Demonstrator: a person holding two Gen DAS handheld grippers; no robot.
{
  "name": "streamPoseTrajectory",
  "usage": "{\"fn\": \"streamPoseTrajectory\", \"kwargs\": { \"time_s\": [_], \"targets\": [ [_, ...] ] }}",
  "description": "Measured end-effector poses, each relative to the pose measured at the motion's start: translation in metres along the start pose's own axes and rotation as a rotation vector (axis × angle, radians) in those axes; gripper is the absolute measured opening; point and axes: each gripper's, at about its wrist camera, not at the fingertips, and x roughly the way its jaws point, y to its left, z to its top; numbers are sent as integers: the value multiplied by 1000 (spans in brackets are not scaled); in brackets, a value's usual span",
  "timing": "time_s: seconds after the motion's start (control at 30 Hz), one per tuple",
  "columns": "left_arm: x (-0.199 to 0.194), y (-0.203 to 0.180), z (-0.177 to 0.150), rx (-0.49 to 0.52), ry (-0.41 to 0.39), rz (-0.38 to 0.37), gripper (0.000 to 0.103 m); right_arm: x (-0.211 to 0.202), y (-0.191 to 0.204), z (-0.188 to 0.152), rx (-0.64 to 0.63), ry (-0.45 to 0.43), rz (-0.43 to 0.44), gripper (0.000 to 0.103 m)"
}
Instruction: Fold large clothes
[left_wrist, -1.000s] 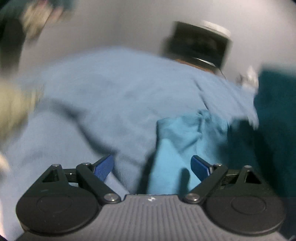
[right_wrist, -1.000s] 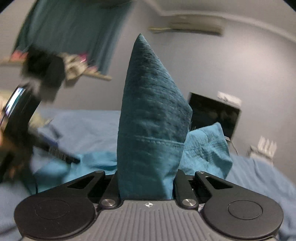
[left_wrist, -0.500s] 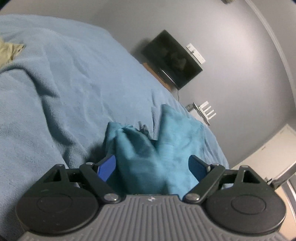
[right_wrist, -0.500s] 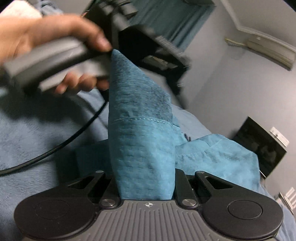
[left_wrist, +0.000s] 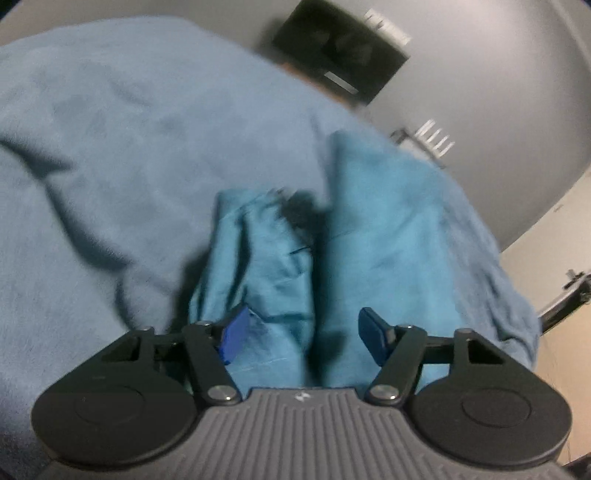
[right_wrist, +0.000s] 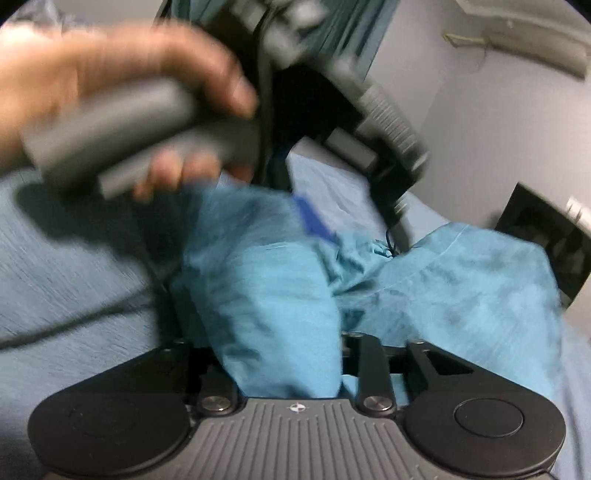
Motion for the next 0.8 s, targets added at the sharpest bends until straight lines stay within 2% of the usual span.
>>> {"fn": "streamPoseTrajectory", "kwargs": {
  "time_s": [0.13, 0.23, 0.27, 0.4, 0.43, 0.5, 0.57, 0.63, 0.7, 0.8],
  "targets": [
    [2, 15, -5, -32, -6, -1, 64, -34, -19, 1, 51, -8, 52, 43],
    [3, 15, -5, -10, -20, 2, 64, -69, -34, 1, 90, -36, 73, 51],
    [7, 16, -4, 1, -17, 6, 64, -61, -55, -4, 120, -43, 93, 52],
    [18, 8, -9, 58, 10, 62, 64, -106, -101, -13, 335, -103, 142, 57],
    [19, 9, -9, 56, 10, 65, 64, -109, -117, -16, 408, -111, 138, 57],
    [18, 11, -8, 37, 2, 59, 64, -111, -139, -30, 502, -105, 58, 58],
    [14, 12, -8, 26, -8, 56, 64, -103, -156, -43, 547, -47, -80, 58],
    [7, 8, -8, 26, -21, 64, 64, -87, -172, -59, 633, 13, -143, 55],
    [-11, 4, -5, 5, -60, 40, 64, -71, -178, -75, 715, 59, -123, 47],
    [-43, -7, 4, -39, -115, -106, 65, -55, -177, -88, 770, 67, -64, 41]
  ]
}}
